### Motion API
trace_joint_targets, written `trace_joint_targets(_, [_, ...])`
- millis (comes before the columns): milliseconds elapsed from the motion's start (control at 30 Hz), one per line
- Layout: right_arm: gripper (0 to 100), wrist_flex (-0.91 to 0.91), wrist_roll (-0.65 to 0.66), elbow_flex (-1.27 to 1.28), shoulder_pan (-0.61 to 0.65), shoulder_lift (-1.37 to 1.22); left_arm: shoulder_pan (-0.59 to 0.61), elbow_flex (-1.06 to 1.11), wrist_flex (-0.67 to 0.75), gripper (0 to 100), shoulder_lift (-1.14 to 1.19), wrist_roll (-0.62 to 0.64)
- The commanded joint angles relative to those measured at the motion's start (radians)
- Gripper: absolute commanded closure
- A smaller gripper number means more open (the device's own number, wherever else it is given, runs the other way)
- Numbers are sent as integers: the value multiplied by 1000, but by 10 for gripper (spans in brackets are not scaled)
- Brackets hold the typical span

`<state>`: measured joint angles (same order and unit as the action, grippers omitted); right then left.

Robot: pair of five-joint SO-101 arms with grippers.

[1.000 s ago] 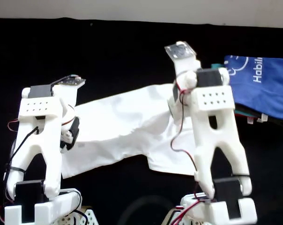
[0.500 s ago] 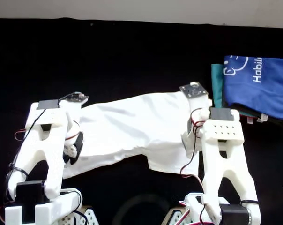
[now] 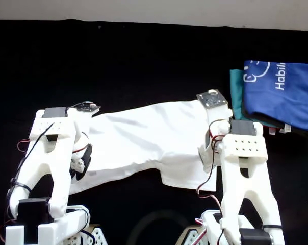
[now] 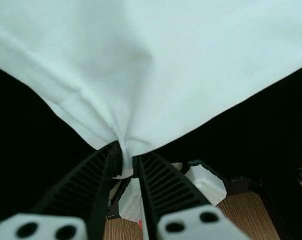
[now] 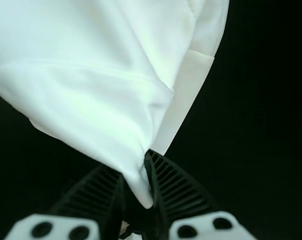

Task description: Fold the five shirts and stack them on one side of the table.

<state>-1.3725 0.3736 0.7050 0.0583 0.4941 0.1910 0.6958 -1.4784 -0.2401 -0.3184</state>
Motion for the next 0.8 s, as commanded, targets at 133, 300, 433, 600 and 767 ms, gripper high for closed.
trace_joint_targets(133, [993,54,8,50,-13,33,-12,50,17,992,-35,-8])
trace_joint_targets(300, [993,111,8,127,-13,36,-12,120,77,992,-35,-8])
trace_joint_targets(433, [993,116,8,127,-13,39,-12,125,84,991,-33,-8])
trace_joint_targets(600, [973,110,8,124,-13,39,-8,104,80,961,-35,-6])
trace_joint_targets(767, [786,50,8,116,-8,41,-8,93,51,835,-35,-6])
